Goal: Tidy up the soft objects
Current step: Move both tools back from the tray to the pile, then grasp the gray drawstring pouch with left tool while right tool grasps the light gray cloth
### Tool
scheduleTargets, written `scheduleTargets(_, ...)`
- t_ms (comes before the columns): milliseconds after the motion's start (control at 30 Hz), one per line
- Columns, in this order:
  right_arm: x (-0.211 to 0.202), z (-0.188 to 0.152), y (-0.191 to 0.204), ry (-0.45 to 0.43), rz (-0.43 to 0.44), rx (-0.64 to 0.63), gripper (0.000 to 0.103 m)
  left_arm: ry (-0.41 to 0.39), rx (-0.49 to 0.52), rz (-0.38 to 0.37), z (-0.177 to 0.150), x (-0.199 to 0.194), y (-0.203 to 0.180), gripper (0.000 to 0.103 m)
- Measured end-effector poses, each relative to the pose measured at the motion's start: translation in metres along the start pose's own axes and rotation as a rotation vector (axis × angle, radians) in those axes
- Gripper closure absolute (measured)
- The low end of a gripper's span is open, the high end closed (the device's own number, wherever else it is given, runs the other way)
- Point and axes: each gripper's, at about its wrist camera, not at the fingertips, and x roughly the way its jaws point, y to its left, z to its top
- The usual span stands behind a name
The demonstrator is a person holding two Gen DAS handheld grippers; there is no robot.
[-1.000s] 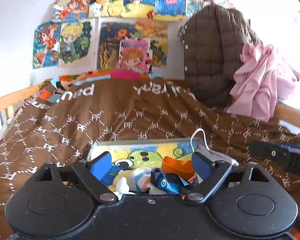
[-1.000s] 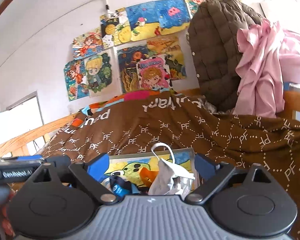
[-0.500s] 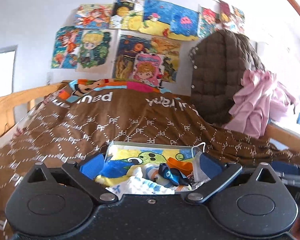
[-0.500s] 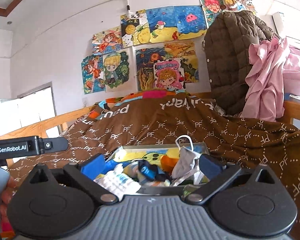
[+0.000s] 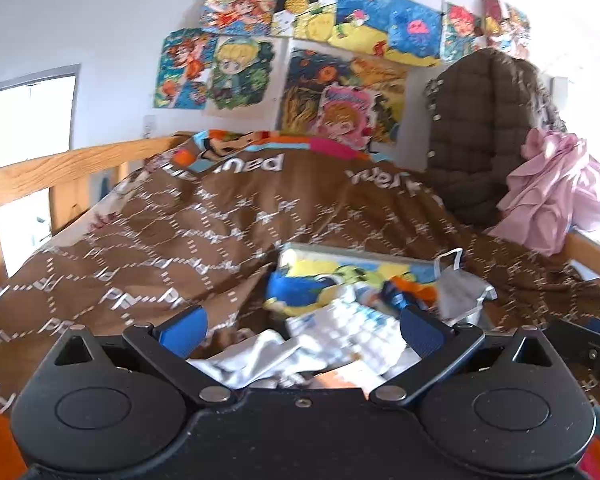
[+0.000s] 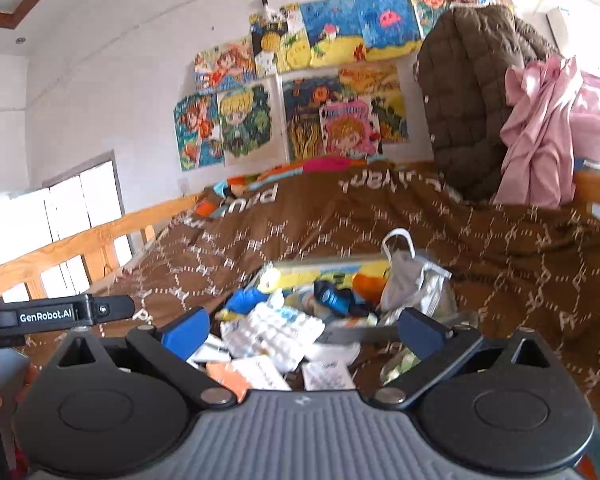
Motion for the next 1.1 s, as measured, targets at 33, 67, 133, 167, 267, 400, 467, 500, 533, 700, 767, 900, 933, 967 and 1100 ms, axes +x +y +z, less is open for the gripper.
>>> scheduleTargets(33, 0.002, -0.003, 0.001, 0.012, 0.005, -0.005, 0.000, 0.006, -0.008, 0.009, -0.003, 0.000, 0.004, 0.001)
scheduleTargets(67, 0.005, -0.005, 0.003, 0.022, 0.005, -0.013, 0.000, 0.011, -0.013, 0.015, -0.005, 0.001, 0.007, 0.001)
scheduleTargets(133, 0.009, -0.010, 0.006, 0.042, 0.003, -0.028, 0.000, 0.022, -0.015, 0.021, -0.010, 0.002, 0.011, 0.001)
scheduleTargets(167, 0.011, -0.012, 0.006, 0.053, 0.005, -0.031, 0.000, 0.030, -0.011, 0.017, -0.012, 0.004, 0.011, 0.001)
scheduleTargets(267, 0.016, -0.016, 0.008, 0.077, 0.011, -0.029, 0.000, 0.045, 0.014, 0.005, -0.016, 0.010, 0.009, 0.001)
scheduleTargets(400, 0.020, -0.021, 0.010, 0.099, 0.014, -0.033, 0.000, 0.068, 0.056, -0.013, -0.019, 0.018, 0.006, 0.001)
scheduleTargets(467, 0.023, -0.022, 0.012, 0.109, 0.015, -0.040, 0.000, 0.080, 0.096, -0.026, -0.020, 0.022, 0.005, 0.001)
scheduleTargets(500, 0.024, -0.023, 0.013, 0.114, 0.015, -0.045, 0.000, 0.081, 0.119, -0.034, -0.021, 0.023, 0.004, 0.001)
scheduleTargets(533, 0.025, -0.024, 0.014, 0.120, 0.015, -0.050, 0.000, 0.084, 0.146, -0.042, -0.021, 0.025, 0.003, 0.001)
scheduleTargets(700, 0.034, -0.029, 0.017, 0.146, 0.014, -0.068, 0.000, 0.107, 0.230, -0.057, -0.024, 0.030, 0.004, 0.001)
scheduleTargets(767, 0.037, -0.031, 0.017, 0.155, 0.012, -0.070, 0.000, 0.112, 0.228, -0.061, -0.026, 0.032, 0.007, 0.001)
scheduleTargets(900, 0.041, -0.035, 0.017, 0.171, 0.008, -0.074, 0.000, 0.119, 0.226, -0.056, -0.033, 0.037, 0.015, 0.001)
scheduleTargets(933, 0.042, -0.036, 0.017, 0.174, 0.007, -0.075, 0.000, 0.123, 0.229, -0.056, -0.034, 0.038, 0.017, 0.001)
scheduleTargets(967, 0.043, -0.036, 0.017, 0.176, 0.006, -0.077, 0.000, 0.127, 0.233, -0.057, -0.036, 0.039, 0.018, 0.001)
scheduleTargets(1100, 0.047, -0.039, 0.019, 0.181, 0.008, -0.092, 0.000, 0.157, 0.289, -0.089, -0.042, 0.042, 0.022, 0.001)
